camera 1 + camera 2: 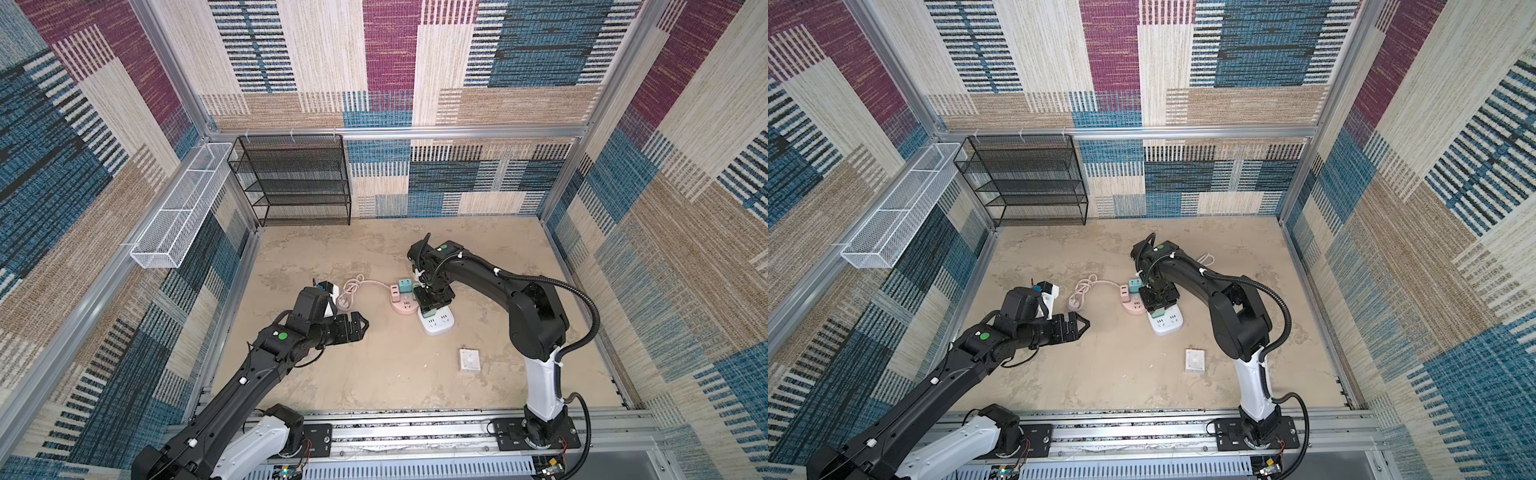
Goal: Insert the plug
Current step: 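Align the green adapter's prongs over a white strip socket with right gripper, then push the green adapter down into the white strip socket with right gripper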
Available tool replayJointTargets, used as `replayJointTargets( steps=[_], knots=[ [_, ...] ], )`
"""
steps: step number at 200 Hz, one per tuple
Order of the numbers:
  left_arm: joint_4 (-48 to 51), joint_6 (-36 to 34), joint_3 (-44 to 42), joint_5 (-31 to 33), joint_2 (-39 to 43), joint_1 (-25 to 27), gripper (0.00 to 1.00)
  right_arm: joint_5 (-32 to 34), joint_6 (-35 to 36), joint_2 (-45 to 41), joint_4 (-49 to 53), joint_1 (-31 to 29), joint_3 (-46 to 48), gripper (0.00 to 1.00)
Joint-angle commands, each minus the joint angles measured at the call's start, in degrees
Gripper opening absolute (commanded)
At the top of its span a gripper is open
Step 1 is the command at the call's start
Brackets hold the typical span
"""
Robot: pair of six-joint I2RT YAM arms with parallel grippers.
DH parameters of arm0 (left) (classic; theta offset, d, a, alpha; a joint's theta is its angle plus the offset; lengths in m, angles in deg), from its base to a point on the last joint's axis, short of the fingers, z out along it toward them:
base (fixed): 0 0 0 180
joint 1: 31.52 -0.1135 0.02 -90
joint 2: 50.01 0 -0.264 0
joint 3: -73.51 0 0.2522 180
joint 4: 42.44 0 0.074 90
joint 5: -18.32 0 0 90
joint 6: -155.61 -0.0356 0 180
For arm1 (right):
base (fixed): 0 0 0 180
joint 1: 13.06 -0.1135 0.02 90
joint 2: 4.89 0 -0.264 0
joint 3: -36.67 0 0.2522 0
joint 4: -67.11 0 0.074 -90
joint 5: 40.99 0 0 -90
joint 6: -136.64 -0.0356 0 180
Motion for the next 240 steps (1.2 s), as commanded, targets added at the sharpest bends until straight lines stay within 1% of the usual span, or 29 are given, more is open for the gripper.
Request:
replayJointTargets(
  steps=[1,33,50,82,98,164,189,205,240],
  knots=[
    [-1.2,0.0,-0.1,-1.1,-0.2,0.0,0.97,-1.9,0.0,2.3,-4.2,0.2,2.3,0.00],
    [-1.3,0.0,0.1,-1.1,-0.6,0.0,0.97,0.0,-0.9,1.7,-5.5,0.7,3.8,0.00],
    [-1.3,0.2,0.4,-1.3,-0.9,0.0,0.97,0.7,-1.5,0.0,-6.4,1.4,6.6,0.00],
    [-1.3,0.0,0.8,-1.4,-1.2,0.0,0.97,1.6,-2.3,-2.9,-8.0,4.3,8.8,0.00],
    [-1.3,0.0,1.1,-1.7,-1.6,0.0,0.97,1.4,-2.2,-2.8,-8.2,5.2,8.7,0.00],
    [-1.3,-0.4,2.2,-2.0,-3.1,0.1,0.97,5.2,-2.6,0.3,-6.9,6.1,5.2,0.00],
    [-1.3,-0.6,2.6,-2.1,-3.1,0.1,0.97,6.5,-3.0,0.7,-6.7,6.4,4.4,0.04],
    [-1.1,-0.5,2.9,-2.5,-3.3,0.1,0.97,6.2,-3.0,1.0,-6.7,6.4,2.7,0.08],
    [-0.9,-0.2,2.7,-2.8,-3.1,0.2,0.97,5.7,-3.0,1.6,-7.0,6.5,2.6,0.12]
  ],
)
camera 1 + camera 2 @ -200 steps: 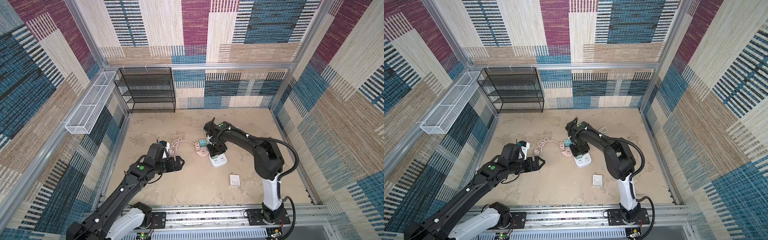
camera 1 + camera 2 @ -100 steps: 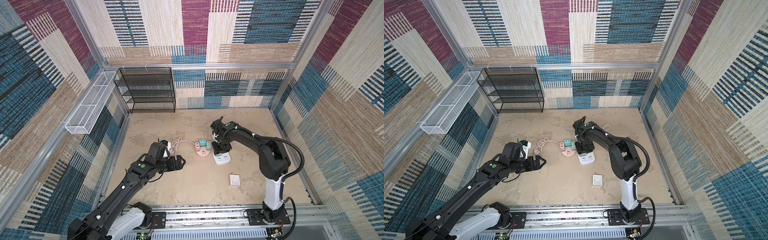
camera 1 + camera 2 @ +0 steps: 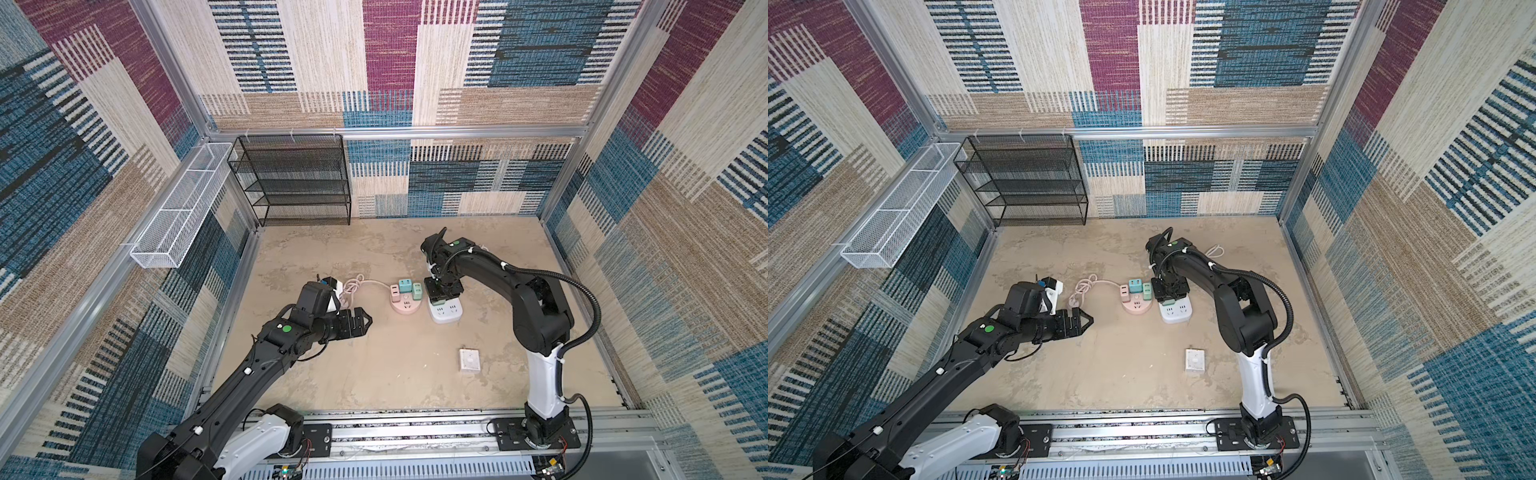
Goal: Insert the plug
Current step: 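Push the green adapter down into the white strip socket with right gripper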
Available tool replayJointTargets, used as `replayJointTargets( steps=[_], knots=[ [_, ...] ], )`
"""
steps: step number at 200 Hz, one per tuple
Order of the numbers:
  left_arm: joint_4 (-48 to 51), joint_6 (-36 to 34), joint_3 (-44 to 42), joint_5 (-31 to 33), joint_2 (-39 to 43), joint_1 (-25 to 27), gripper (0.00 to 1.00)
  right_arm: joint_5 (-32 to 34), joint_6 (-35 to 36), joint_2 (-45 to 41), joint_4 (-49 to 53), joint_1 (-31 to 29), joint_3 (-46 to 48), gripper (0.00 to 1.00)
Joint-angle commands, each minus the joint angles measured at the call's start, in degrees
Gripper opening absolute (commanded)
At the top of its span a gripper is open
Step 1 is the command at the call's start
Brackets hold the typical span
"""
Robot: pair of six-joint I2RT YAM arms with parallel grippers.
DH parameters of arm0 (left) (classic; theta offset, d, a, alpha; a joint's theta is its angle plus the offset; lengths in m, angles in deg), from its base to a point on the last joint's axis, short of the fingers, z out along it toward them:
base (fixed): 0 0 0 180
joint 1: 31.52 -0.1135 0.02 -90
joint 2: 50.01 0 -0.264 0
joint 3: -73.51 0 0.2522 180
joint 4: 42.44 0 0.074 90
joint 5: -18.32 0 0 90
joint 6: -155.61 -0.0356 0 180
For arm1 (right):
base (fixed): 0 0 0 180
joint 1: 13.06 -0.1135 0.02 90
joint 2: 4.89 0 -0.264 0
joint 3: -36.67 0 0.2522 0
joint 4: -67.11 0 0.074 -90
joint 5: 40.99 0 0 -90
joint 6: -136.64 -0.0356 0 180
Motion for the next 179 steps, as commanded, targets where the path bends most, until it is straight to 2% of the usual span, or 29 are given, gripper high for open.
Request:
replayJointTargets(
  steps=[1,37,119,179],
  knots=[
    [-0.2,-0.2,0.3,-1.1,0.1,0.1,0.97,2.3,-0.6,1.9,-0.9,0.2,0.5,0.12],
    [0.5,-0.3,0.9,-1.0,0.5,0.1,0.97,2.0,-0.8,0.8,-1.5,0.2,0.3,0.20],
    [0.5,-0.3,1.3,-0.9,-0.1,0.3,0.97,1.2,-0.3,1.4,-2.3,0.2,1.6,0.19],
    [1.1,-0.3,2.3,-0.6,0.0,0.5,0.97,1.6,-0.4,-1.0,-2.7,0.1,1.6,0.34]
  ],
)
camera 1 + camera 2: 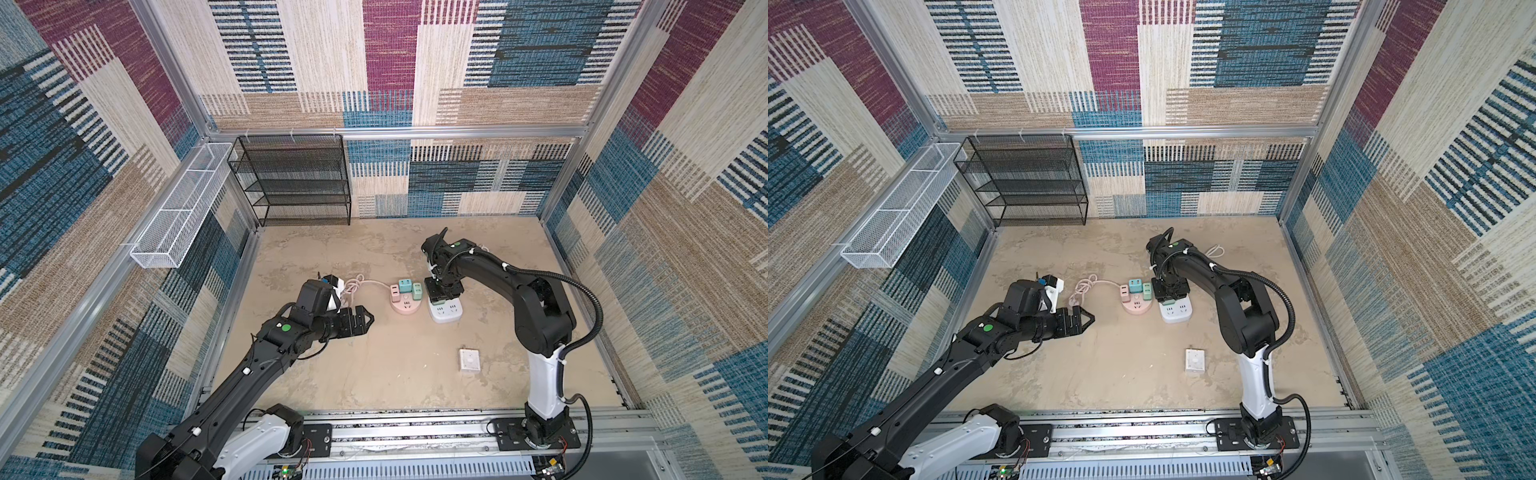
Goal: Insert the plug
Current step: 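Push the green adapter down into the white strip socket with right gripper, then open the right gripper and lift away from the plugged adapter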
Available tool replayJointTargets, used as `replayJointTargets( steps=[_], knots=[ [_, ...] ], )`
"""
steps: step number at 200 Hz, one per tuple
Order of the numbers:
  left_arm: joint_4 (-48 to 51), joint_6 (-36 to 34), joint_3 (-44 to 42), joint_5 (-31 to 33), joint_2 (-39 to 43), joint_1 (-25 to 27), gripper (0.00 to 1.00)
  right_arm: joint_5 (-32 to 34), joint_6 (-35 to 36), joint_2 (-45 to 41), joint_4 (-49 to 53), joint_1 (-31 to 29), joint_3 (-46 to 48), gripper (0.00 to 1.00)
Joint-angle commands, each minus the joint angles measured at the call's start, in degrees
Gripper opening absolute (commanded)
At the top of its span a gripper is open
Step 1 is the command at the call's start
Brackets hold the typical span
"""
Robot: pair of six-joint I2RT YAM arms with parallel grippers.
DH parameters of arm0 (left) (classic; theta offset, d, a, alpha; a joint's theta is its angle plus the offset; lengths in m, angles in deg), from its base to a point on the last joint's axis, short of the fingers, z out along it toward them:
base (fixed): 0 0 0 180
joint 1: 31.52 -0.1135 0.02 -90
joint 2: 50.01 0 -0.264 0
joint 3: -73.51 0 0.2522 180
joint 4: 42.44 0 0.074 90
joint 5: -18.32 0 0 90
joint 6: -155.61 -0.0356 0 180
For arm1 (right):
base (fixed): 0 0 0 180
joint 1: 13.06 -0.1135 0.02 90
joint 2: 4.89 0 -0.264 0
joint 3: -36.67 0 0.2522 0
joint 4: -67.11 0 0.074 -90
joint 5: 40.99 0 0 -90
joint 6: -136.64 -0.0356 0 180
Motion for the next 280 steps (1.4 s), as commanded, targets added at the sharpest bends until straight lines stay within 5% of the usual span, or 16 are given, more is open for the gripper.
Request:
replayJointTargets(
  steps=[1,122,176,231,280],
  knots=[
    [0.9,-0.3,0.7,0.2,0.1,0.1,0.97,1.4,-0.3,0.1,-1.1,0.0,0.6,0.34],
    [2.9,0.2,1.3,1.3,2.3,0.3,0.97,0.0,0.0,-3.7,-3.9,0.1,3.9,0.56],
    [4.1,-0.6,2.2,2.0,2.3,0.3,0.98,0.3,-0.5,-7.0,-4.1,0.1,5.0,0.57],
    [4.8,-0.7,2.3,2.6,2.5,0.3,0.98,5.7,-4.4,-21.2,-8.4,0.1,13.9,0.57],
    [4.1,0.0,2.0,1.7,1.7,0.3,0.99,4.1,-9.1,-38.4,-11.4,-0.1,25.9,0.63]
  ],
)
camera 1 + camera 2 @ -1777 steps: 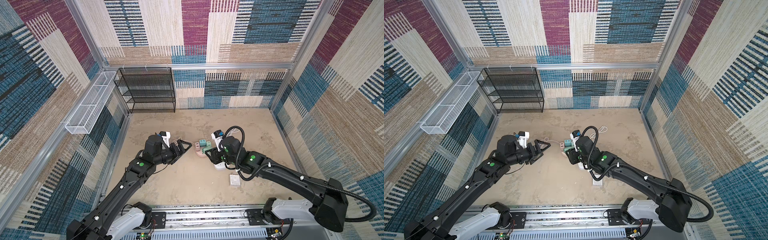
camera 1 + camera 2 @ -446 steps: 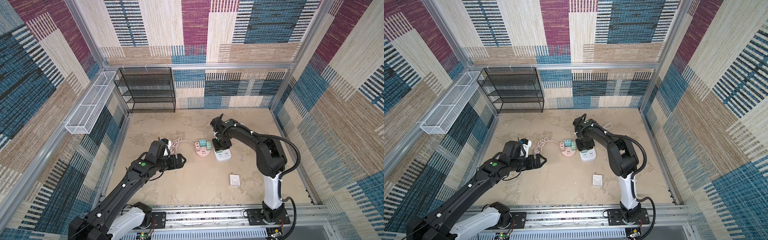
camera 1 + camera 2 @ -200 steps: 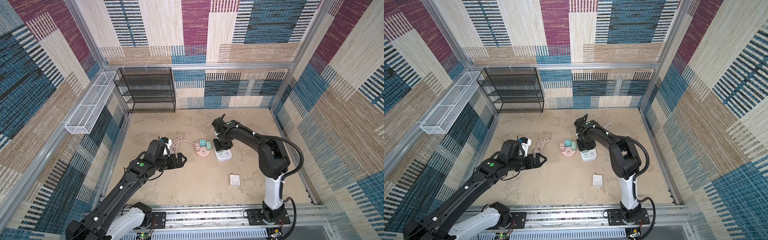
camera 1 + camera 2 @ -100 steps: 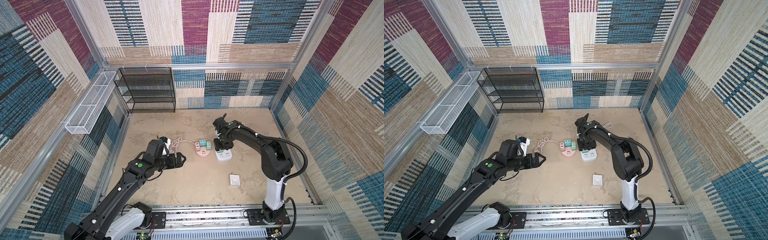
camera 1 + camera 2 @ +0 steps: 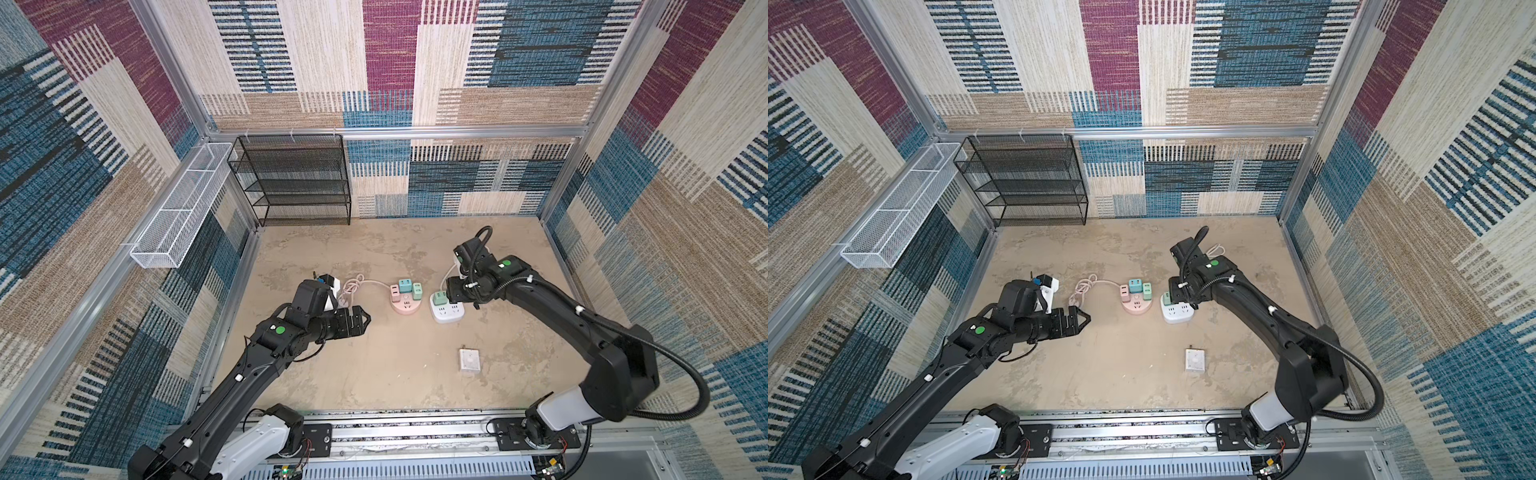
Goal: Insert the plug
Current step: 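Open the right gripper and lift away from the plugged adapter, then lower the right gripper and grasp the small white charger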
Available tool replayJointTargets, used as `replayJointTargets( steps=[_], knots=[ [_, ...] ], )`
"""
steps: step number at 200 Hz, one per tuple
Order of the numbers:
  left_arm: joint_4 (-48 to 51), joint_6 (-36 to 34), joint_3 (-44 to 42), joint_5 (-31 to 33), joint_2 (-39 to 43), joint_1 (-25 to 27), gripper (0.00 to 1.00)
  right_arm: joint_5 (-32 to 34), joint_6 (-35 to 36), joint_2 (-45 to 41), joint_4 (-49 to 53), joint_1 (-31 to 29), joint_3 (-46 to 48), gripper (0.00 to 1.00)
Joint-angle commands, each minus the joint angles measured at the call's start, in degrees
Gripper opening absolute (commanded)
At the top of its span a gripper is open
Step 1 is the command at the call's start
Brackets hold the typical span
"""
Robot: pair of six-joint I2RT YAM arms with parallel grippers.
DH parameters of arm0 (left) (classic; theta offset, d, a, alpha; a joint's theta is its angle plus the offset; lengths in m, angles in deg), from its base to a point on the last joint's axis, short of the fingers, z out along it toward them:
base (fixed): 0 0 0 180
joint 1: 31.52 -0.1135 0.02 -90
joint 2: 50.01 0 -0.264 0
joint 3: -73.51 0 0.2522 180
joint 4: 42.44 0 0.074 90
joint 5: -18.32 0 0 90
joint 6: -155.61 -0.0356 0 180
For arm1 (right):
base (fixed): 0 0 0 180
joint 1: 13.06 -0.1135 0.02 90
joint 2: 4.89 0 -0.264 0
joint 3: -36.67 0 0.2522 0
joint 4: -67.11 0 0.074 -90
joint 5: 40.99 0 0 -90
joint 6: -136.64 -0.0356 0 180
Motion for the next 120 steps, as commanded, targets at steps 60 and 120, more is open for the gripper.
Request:
replayJointTargets(
  steps=[60,120],
  knots=[
    [-5.2,0.7,-2.5,-2.8,-1.3,0.1,1.00,-2.8,-14.1,-19.2,1.2,-1.3,20.1,0.64],
    [-6.3,-0.2,-1.5,-4.3,-3.6,0.1,1.00,-6.1,-22.3,-21.4,0.0,-6.6,29.3,0.66]
  ],
)
